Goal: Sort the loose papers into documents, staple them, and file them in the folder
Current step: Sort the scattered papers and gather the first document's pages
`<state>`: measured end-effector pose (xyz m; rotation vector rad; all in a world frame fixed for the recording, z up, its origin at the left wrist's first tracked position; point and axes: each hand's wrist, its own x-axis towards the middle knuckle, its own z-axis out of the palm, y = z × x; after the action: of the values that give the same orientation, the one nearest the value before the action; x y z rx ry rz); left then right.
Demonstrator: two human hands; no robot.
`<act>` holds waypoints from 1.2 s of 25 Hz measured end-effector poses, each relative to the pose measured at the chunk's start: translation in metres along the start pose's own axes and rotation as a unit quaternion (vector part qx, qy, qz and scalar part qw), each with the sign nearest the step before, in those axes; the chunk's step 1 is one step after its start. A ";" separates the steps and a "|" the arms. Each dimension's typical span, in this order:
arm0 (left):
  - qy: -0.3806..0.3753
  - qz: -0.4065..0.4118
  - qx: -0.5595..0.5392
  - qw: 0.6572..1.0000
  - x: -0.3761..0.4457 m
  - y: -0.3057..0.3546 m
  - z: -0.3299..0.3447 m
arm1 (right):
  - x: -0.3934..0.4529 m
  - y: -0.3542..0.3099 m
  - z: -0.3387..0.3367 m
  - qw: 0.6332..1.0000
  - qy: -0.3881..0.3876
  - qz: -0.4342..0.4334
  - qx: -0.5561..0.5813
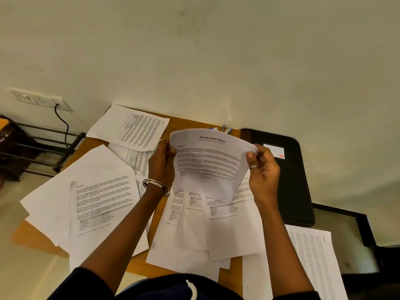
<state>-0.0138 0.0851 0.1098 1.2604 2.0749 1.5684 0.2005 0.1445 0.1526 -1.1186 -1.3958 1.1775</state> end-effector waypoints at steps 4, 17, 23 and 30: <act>0.026 -0.003 -0.009 1.000 0.000 -0.005 0.001 | 0.005 -0.009 0.003 0.999 0.022 -0.022 0.028; -0.106 -0.118 -0.190 0.969 0.008 0.011 -0.007 | 0.019 0.002 -0.020 0.965 0.081 0.177 0.174; -0.152 -0.240 -0.161 0.945 -0.031 -0.013 0.011 | -0.002 0.050 -0.042 0.885 0.099 0.429 0.149; -0.192 -0.312 -0.089 0.926 -0.065 -0.025 0.037 | -0.019 0.085 -0.073 0.864 0.093 0.482 0.108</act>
<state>0.0364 0.0593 0.0547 0.6659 1.7794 1.0824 0.2800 0.1434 0.0712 -1.7795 -0.4725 1.7853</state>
